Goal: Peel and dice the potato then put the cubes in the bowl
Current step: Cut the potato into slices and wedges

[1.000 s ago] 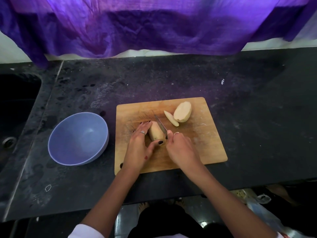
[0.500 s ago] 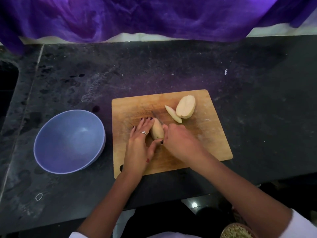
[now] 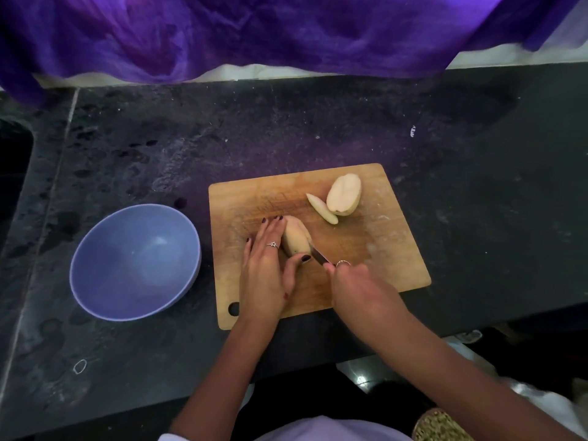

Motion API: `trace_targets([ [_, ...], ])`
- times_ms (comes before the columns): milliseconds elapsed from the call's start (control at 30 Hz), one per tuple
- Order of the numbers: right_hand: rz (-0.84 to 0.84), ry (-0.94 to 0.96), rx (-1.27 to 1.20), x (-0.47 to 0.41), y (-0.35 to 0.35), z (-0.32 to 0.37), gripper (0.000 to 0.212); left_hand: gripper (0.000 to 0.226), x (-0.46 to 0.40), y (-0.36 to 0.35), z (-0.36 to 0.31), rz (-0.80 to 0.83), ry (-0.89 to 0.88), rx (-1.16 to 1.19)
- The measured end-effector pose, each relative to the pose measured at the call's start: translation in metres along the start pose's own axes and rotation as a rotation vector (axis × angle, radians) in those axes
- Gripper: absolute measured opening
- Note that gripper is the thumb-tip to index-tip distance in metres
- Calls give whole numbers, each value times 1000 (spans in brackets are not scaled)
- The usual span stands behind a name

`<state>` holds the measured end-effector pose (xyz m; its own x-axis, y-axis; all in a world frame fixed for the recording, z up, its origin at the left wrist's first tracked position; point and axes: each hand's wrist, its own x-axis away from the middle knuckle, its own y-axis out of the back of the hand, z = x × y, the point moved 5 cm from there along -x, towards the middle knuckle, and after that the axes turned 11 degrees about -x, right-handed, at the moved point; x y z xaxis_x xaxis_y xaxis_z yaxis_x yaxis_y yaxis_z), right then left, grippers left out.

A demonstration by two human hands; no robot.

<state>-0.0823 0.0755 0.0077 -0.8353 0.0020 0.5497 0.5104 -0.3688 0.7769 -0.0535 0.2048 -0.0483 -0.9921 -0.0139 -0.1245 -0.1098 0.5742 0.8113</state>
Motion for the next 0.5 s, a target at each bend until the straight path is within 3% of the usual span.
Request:
trace_targets([
  [500, -108, 35, -86, -10, -11, -2, 41, 65, -2, 0, 3, -4, -1, 15],
])
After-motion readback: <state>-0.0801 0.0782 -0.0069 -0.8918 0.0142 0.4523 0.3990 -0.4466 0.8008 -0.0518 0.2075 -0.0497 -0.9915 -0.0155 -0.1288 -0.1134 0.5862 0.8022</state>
